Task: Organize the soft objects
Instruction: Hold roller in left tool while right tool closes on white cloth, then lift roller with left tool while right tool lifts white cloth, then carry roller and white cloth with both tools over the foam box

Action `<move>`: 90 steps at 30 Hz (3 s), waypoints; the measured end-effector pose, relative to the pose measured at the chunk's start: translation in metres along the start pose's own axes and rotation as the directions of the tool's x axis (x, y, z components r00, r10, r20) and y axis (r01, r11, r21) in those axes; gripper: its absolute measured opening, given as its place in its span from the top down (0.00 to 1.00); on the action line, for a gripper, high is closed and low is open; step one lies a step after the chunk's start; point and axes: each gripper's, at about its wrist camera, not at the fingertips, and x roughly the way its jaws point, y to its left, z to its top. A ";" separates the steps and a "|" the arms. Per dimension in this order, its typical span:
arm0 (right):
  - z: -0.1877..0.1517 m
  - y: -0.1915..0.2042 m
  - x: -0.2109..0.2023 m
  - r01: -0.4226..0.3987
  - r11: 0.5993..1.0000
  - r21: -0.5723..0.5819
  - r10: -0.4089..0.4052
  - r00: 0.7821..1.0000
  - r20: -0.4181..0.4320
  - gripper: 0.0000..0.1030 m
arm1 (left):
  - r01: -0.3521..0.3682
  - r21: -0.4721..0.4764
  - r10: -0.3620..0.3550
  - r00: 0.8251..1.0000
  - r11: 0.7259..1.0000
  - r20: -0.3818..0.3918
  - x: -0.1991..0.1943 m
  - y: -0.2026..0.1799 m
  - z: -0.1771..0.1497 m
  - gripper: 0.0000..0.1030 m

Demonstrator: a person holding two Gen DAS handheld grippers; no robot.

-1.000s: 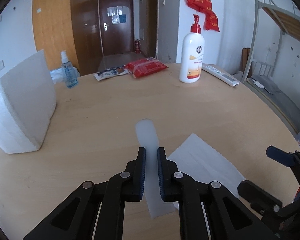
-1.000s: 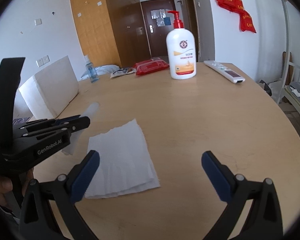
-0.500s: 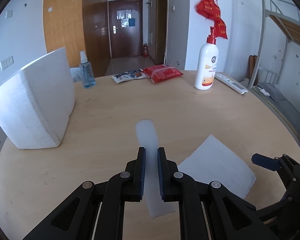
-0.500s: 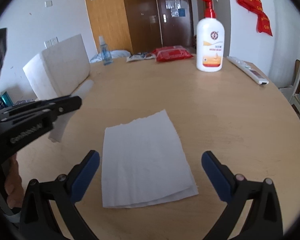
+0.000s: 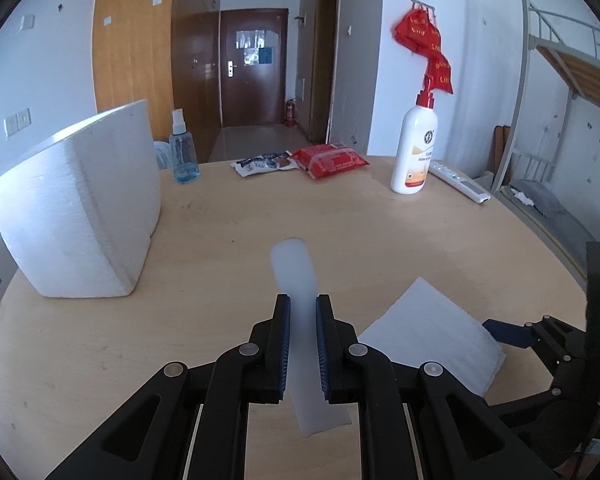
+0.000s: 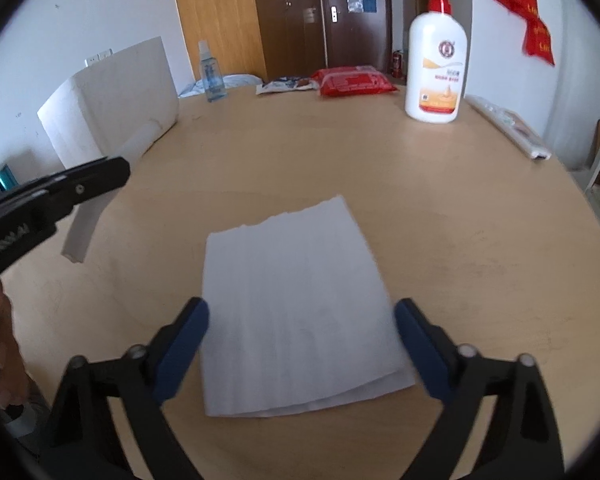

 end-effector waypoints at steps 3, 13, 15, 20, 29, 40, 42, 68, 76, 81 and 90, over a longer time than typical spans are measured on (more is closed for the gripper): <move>0.000 0.003 0.001 0.028 1.000 -0.014 -0.028 1.000 -0.006 0.14 | 0.000 -0.004 0.000 1.000 1.000 0.007 -0.003 0.002 -0.001 0.86; -0.004 0.011 -0.005 0.060 0.997 -0.049 -0.059 0.998 0.023 0.66 | -0.005 -0.008 0.005 1.000 1.000 0.027 -0.014 0.005 -0.003 0.86; -0.004 0.010 -0.006 0.032 0.999 -0.032 -0.031 0.999 0.024 0.67 | -0.006 -0.008 0.007 1.000 1.000 0.030 -0.016 0.006 -0.004 0.86; -0.005 0.009 -0.011 0.001 1.000 -0.005 -0.001 0.999 0.041 0.67 | -0.008 -0.013 0.008 0.999 1.000 0.040 -0.025 0.007 -0.006 0.86; -0.012 0.014 -0.014 -0.003 1.000 -0.016 0.004 0.998 0.061 0.93 | -0.015 -0.016 0.016 0.998 1.000 0.066 -0.042 0.009 -0.011 0.86; -0.014 0.014 -0.050 -0.038 0.999 0.029 0.033 0.988 0.151 0.93 | -0.013 -0.010 0.014 0.993 1.000 0.115 -0.075 0.009 -0.015 0.86; -0.015 0.015 -0.056 -0.040 0.999 0.028 0.035 0.986 0.166 0.93 | -0.016 -0.007 0.016 0.992 1.000 0.127 -0.083 0.008 -0.015 0.86; -0.044 0.056 -0.192 -0.083 0.996 -0.039 0.092 0.880 0.466 0.93 | -0.056 0.000 0.053 0.952 0.998 0.303 -0.207 -0.004 -0.047 0.85; -0.056 0.067 -0.223 -0.087 0.994 -0.071 0.112 0.838 0.534 0.93 | -0.074 0.000 0.069 0.928 0.997 0.365 -0.248 -0.006 -0.061 0.85; -0.061 0.074 -0.234 -0.087 0.992 -0.088 0.122 0.822 0.557 0.93 | -0.086 -0.003 0.080 0.915 0.996 0.395 -0.267 -0.008 -0.067 0.85; -0.065 0.084 -0.244 -0.089 0.988 -0.125 0.146 0.803 0.577 0.93 | -0.105 -0.018 0.102 0.898 0.994 0.429 -0.286 -0.005 -0.074 0.85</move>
